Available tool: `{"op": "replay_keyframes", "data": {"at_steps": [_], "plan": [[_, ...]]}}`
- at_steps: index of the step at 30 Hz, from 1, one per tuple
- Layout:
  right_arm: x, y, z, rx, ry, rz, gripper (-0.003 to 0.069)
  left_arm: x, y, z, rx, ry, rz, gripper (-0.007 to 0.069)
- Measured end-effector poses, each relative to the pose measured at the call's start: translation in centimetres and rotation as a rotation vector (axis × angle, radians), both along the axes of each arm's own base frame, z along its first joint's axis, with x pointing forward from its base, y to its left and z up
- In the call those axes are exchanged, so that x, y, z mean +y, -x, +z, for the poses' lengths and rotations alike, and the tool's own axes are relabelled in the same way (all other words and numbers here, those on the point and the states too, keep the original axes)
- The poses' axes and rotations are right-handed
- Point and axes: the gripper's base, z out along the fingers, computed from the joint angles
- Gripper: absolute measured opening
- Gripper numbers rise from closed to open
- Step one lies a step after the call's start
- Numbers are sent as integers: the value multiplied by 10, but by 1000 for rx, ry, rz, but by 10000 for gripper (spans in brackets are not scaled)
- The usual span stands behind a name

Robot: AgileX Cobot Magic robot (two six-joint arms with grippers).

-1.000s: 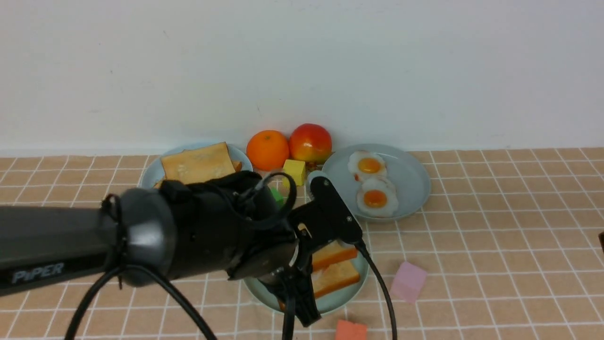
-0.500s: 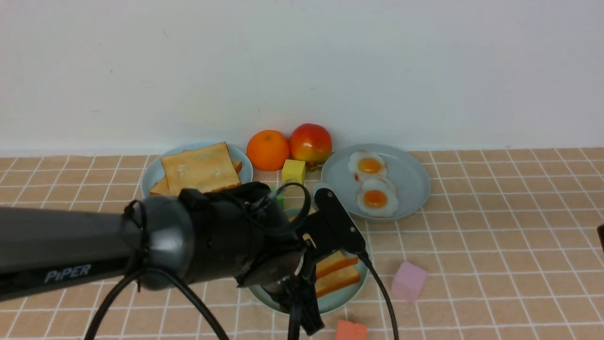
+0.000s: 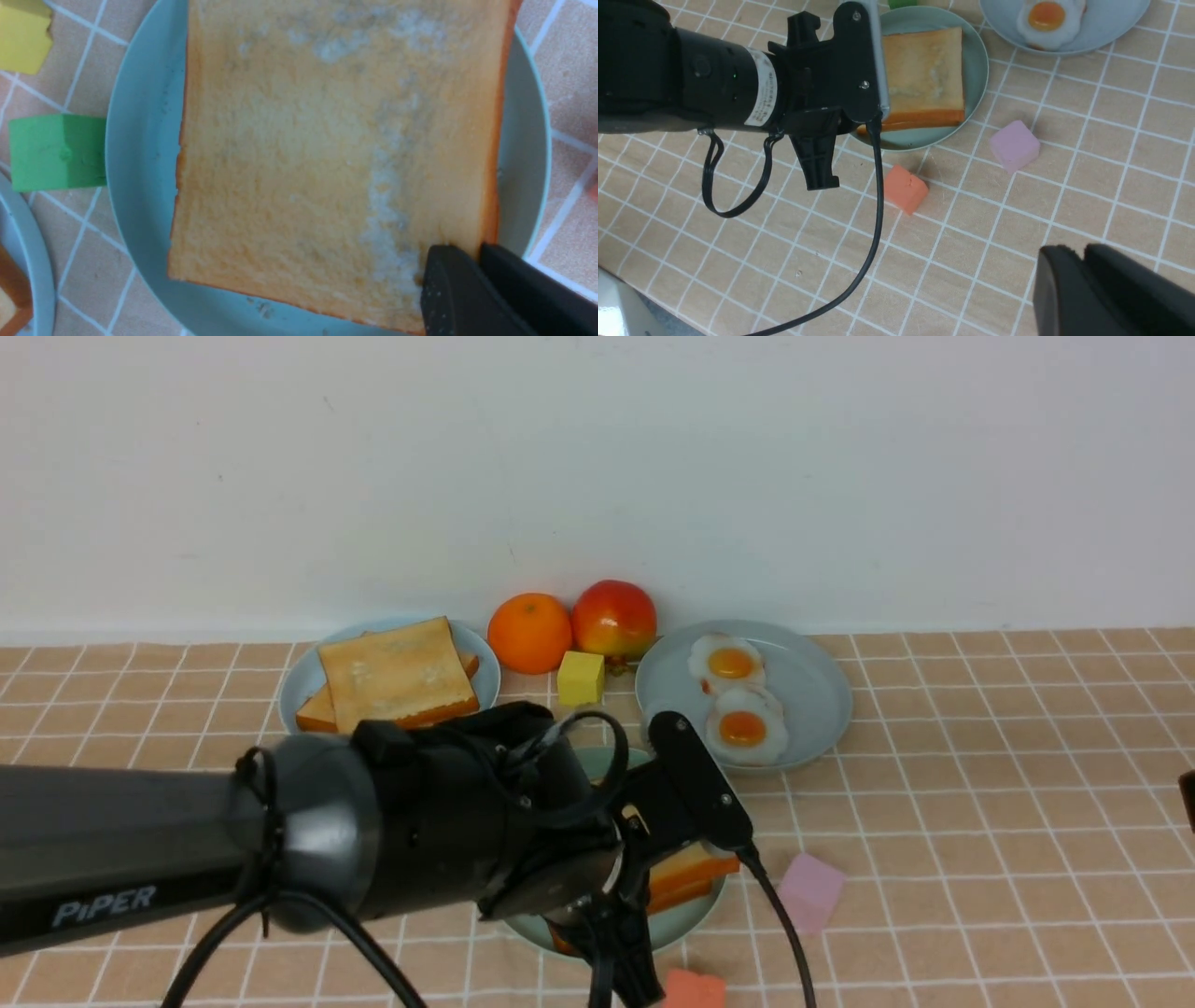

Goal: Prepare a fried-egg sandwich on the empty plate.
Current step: Use the left arm to place a slice of bread on the fried egg in the middle

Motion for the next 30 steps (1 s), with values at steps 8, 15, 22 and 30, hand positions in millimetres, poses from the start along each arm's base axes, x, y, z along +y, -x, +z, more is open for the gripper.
{"op": "replay_keyframes", "data": {"at_steps": [8,15,22,30], "plan": [[0,0,0,-1,0,0,94,-2,-2,-15,31,-26,12,24],[0,0,0,-1,0,0,97,-2,-2,-18,40,-18,35,24],[0,0,0,-1,0,0,100,-2,-3,-18,28,-28,25,63],[0,1,-1,18,7,7,103,0,-5,-18,-2,-73,0,193]]}}
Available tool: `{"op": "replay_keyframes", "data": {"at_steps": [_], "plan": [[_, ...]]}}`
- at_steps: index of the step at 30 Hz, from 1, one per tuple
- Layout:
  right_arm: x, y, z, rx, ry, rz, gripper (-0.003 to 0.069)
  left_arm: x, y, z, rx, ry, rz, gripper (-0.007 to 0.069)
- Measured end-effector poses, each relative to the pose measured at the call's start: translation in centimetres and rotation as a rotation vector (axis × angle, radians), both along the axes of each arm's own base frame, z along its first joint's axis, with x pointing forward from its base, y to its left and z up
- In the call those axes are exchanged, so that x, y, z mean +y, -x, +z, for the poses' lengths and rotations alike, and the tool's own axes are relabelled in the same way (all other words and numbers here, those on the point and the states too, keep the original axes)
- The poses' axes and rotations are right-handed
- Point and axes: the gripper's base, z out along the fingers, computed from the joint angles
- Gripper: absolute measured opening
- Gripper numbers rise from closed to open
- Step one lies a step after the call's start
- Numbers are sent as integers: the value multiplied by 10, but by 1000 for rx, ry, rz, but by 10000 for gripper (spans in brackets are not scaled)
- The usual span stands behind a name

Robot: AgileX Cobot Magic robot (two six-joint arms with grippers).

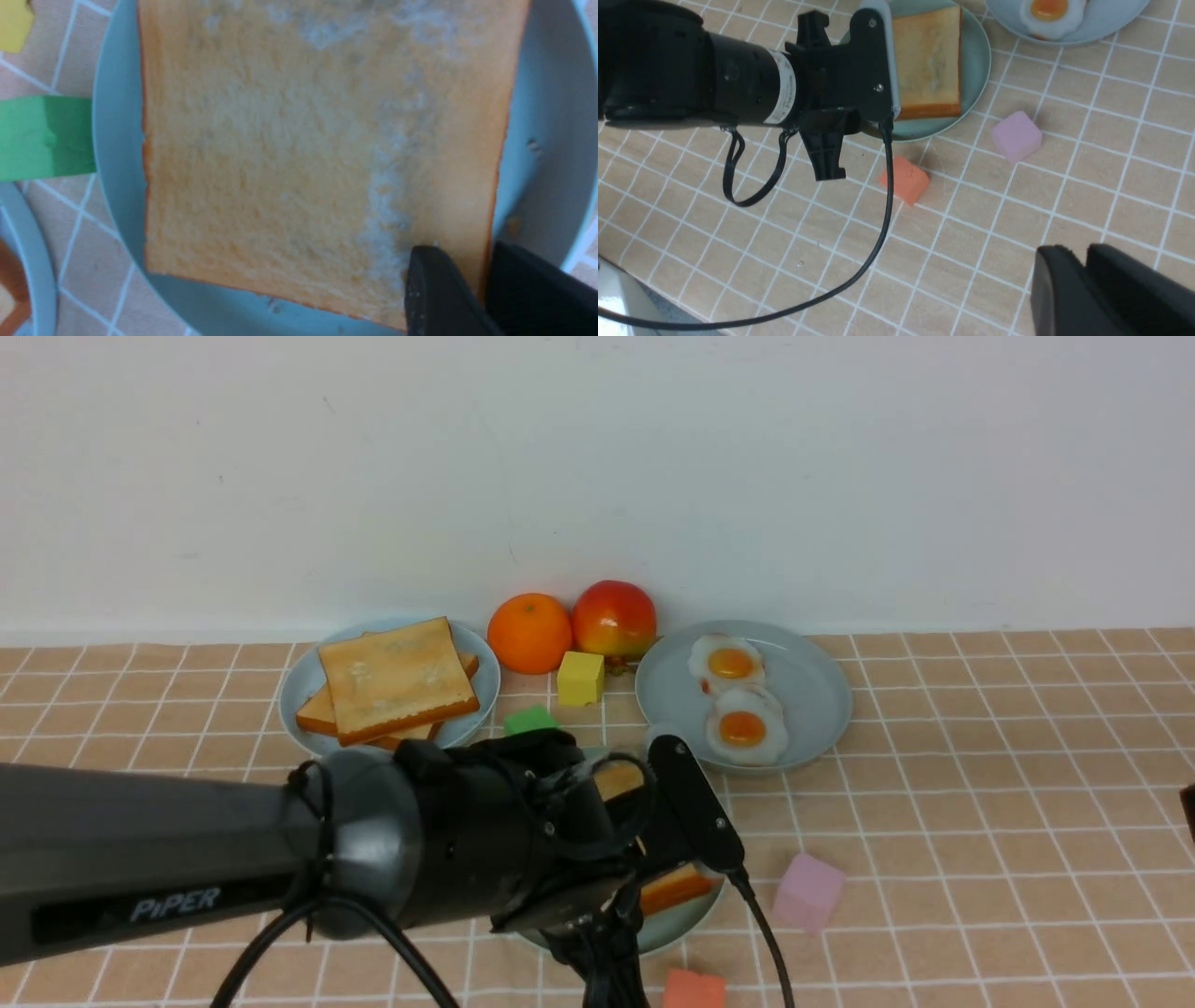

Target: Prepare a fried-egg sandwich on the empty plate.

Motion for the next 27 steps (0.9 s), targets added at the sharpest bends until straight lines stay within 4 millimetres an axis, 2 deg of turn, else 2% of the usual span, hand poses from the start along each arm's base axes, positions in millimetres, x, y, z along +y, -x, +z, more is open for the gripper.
{"op": "replay_keyframes", "data": {"at_steps": [1,4,9,16,21,22,23,24,27], "plan": [[0,0,0,4,2,2,105,0,0,0,4,0,4,226],[0,1,-1,10,4,4,106,0,1,-1,17,9,18,261],[0,1,-1,17,6,6,106,1,2,5,17,34,44,274],[0,1,-1,11,1,5,106,7,7,41,-25,164,134,274],[0,0,0,-7,2,-3,106,22,21,90,-64,318,240,261],[-1,1,1,-14,7,-6,106,34,32,116,-77,407,292,224],[-2,1,1,-17,8,-7,106,36,33,119,-82,416,292,219],[-3,4,3,-36,13,-11,105,48,44,140,-105,500,315,176],[-8,17,9,-103,7,-22,85,78,74,174,-166,687,312,77]]}}
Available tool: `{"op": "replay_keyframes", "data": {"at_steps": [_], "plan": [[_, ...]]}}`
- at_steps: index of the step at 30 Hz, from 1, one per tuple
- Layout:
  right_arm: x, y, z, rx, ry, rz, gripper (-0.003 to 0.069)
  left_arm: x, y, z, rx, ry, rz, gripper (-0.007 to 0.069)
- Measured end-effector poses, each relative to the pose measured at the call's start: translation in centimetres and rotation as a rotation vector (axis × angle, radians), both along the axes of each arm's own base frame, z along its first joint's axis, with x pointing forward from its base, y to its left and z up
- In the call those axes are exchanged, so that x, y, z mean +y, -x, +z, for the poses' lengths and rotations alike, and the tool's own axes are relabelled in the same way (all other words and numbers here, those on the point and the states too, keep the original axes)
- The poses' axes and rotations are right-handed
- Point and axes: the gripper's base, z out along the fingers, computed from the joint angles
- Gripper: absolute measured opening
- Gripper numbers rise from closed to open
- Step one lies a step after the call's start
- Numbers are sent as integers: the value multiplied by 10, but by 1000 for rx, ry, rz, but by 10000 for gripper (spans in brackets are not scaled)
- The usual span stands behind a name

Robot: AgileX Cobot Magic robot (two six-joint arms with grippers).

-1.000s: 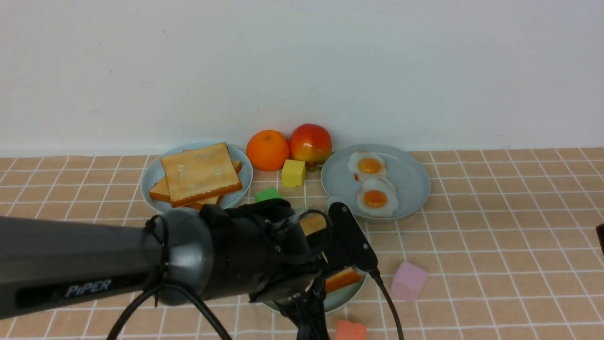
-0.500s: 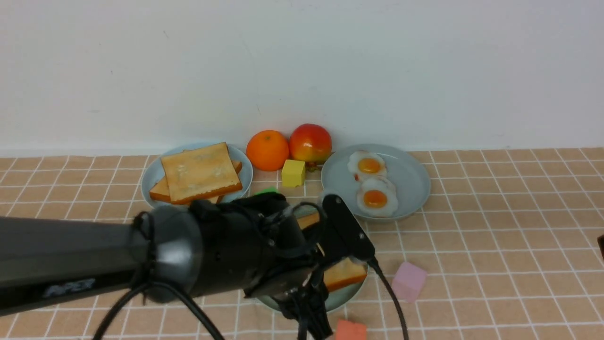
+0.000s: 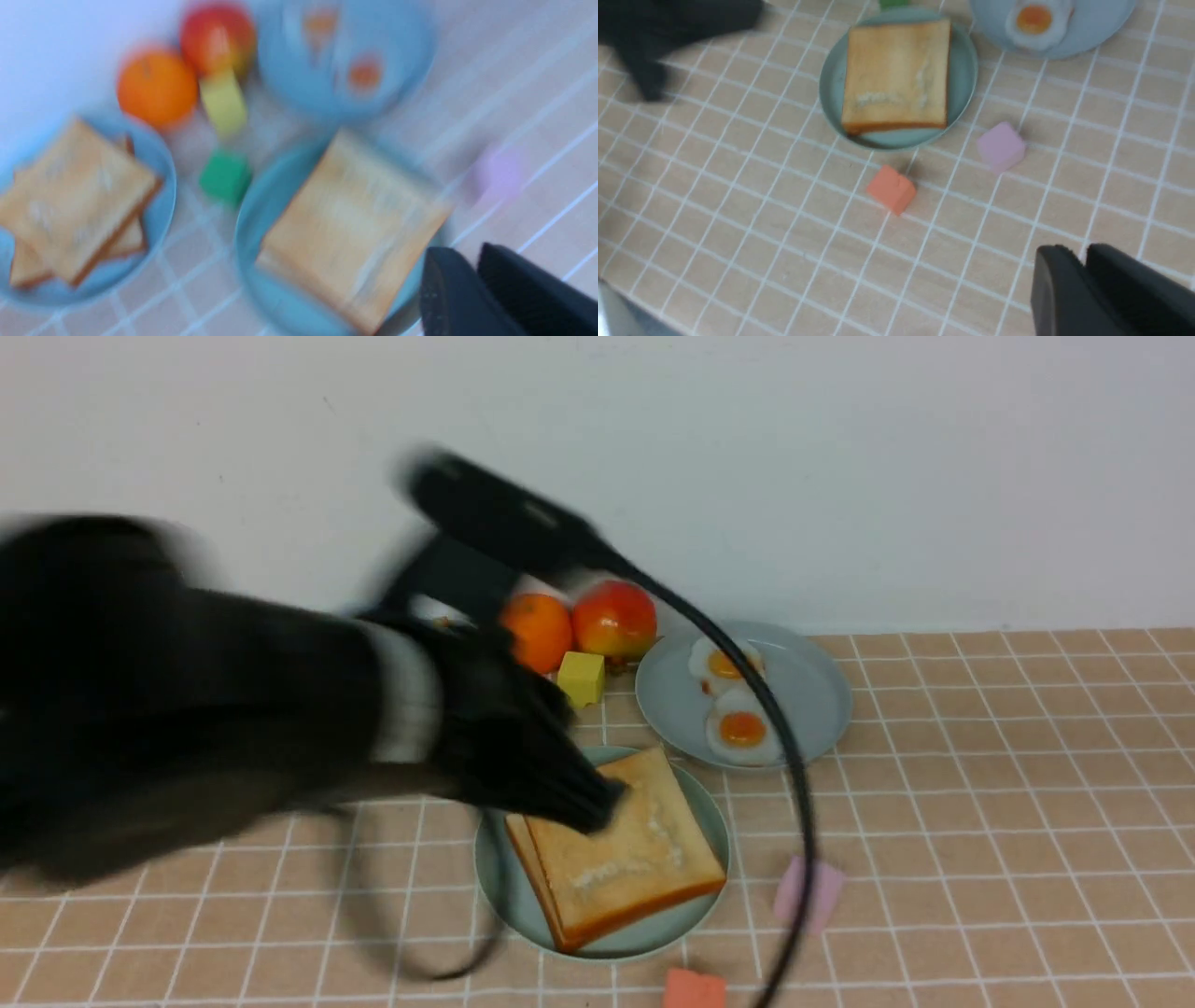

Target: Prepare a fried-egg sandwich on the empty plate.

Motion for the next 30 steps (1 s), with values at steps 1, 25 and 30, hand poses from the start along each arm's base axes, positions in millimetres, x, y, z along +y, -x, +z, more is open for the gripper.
{"op": "replay_keyframes", "data": {"at_steps": [1,25,30], "plan": [[-2,5,2,-24,2,-6,76,11,12,8,-38,70,-8,43],[-53,94,-46,-268,-183,-421,3,129,138,-85,-311,555,-156,-13],[-44,59,-83,-322,-213,-423,8,130,136,-92,-275,513,-130,-13]]}}
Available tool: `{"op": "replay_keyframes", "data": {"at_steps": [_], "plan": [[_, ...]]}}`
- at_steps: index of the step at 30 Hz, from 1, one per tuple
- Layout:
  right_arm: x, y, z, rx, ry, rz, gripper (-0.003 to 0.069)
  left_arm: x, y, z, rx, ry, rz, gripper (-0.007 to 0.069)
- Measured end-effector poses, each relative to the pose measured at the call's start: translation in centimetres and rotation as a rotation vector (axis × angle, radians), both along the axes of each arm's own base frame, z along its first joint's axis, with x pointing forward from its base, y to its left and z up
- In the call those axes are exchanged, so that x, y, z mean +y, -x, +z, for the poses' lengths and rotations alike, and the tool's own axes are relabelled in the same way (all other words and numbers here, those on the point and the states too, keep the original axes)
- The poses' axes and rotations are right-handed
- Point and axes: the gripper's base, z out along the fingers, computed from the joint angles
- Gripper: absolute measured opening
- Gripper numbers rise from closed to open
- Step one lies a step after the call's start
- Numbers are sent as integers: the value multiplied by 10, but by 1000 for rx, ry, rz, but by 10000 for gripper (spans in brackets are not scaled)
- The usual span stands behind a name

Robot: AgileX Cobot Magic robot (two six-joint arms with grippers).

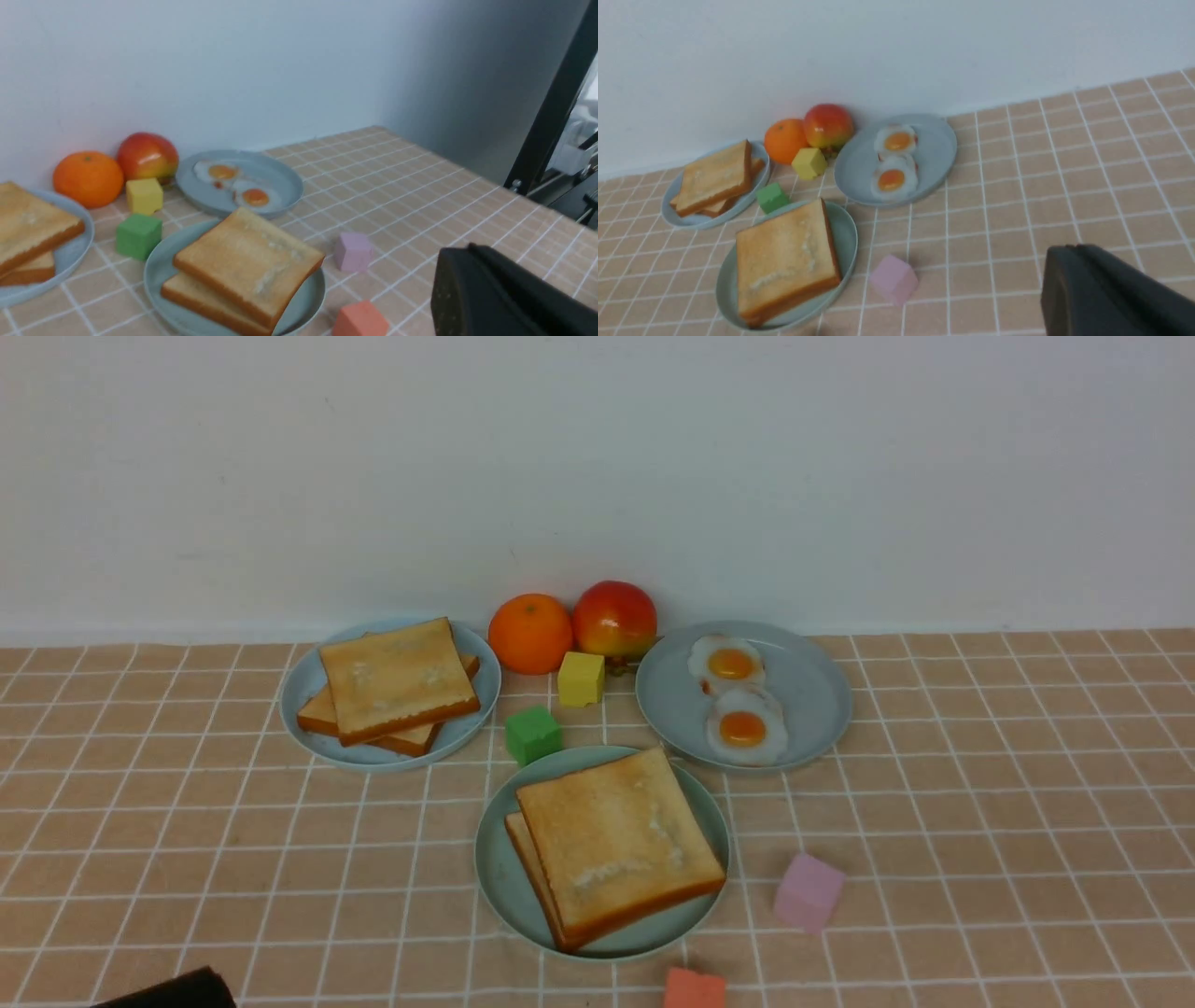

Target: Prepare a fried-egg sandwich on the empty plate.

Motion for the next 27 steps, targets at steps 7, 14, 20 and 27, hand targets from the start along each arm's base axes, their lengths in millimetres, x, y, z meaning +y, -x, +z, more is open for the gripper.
{"op": "replay_keyframes", "data": {"at_steps": [7,14,20,27], "plan": [[7,-23,-76,111,25,6,13,2,-2,-6,42,-41,26,-13],[4,-21,-123,221,54,-20,8,2,-2,-7,48,-48,30,-13],[-4,-14,-140,73,67,-117,-15,2,-2,-7,50,-50,31,-13],[-2,-10,-152,9,127,-115,-15,2,-2,-7,53,-51,32,-11]]}}
